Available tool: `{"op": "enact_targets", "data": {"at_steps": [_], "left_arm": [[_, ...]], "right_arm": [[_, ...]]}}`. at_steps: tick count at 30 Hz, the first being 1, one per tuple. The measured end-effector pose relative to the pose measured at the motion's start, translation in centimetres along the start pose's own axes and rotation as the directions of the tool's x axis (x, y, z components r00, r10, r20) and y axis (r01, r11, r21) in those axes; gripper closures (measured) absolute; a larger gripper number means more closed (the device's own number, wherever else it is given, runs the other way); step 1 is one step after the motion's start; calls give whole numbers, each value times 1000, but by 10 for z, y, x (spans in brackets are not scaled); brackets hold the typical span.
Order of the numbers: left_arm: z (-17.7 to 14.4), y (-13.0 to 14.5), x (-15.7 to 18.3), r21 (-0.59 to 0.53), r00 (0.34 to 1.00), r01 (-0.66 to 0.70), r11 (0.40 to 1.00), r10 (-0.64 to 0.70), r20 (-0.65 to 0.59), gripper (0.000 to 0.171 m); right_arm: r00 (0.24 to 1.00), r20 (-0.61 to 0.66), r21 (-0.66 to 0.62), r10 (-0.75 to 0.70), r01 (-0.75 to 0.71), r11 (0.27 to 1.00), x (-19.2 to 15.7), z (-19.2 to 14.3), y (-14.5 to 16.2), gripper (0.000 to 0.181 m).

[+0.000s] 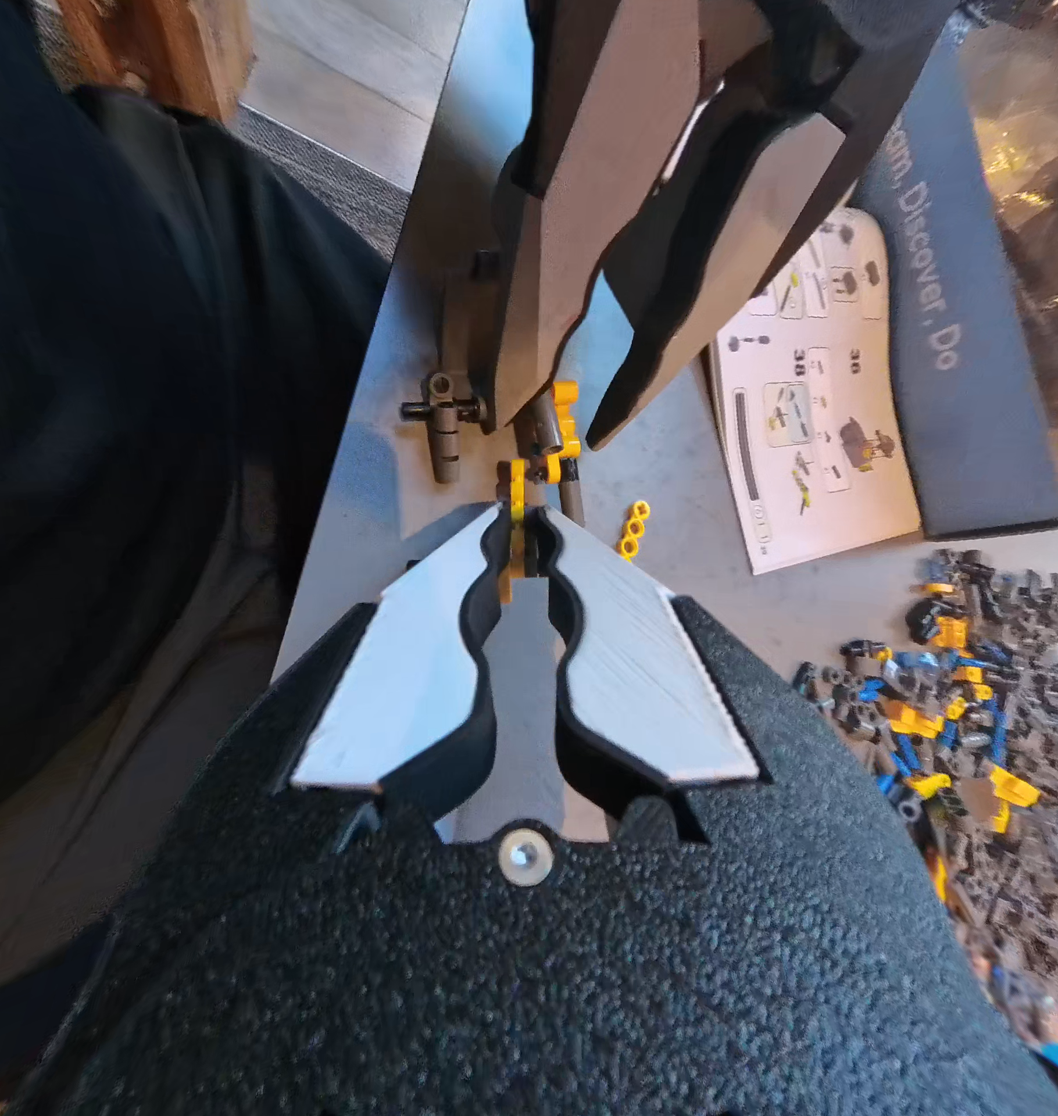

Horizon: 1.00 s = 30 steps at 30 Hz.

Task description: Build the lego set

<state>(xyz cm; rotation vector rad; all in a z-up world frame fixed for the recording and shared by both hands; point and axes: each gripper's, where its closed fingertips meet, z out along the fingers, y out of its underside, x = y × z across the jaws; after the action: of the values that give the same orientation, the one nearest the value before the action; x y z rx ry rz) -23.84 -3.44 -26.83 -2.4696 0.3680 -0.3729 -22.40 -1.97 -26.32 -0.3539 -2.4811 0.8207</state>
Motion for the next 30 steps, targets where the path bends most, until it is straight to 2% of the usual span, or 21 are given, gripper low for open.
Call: {"op": "enact_targets", "data": {"at_steps": [7, 15, 17, 30], "left_arm": [[1, 3, 1, -43, 1000, -24, 999, 24, 1, 154], [5, 2, 3, -40, 1000, -8, 999, 6, -26, 153], [4, 2, 6, -33, 999, 5, 999, -7, -46, 147], [6, 2, 6, -58, 999, -33, 998, 33, -9, 150]], "right_arm": [[993, 73, 12, 93, -94, 996, 0, 4, -4, 173], [963, 138, 14, 231, -235, 972, -4, 10, -3, 174], [956, 147, 21, 255, -261, 965, -3, 10, -3, 174], [970, 128, 12, 204, -208, 978, -2, 11, -4, 174]]}}
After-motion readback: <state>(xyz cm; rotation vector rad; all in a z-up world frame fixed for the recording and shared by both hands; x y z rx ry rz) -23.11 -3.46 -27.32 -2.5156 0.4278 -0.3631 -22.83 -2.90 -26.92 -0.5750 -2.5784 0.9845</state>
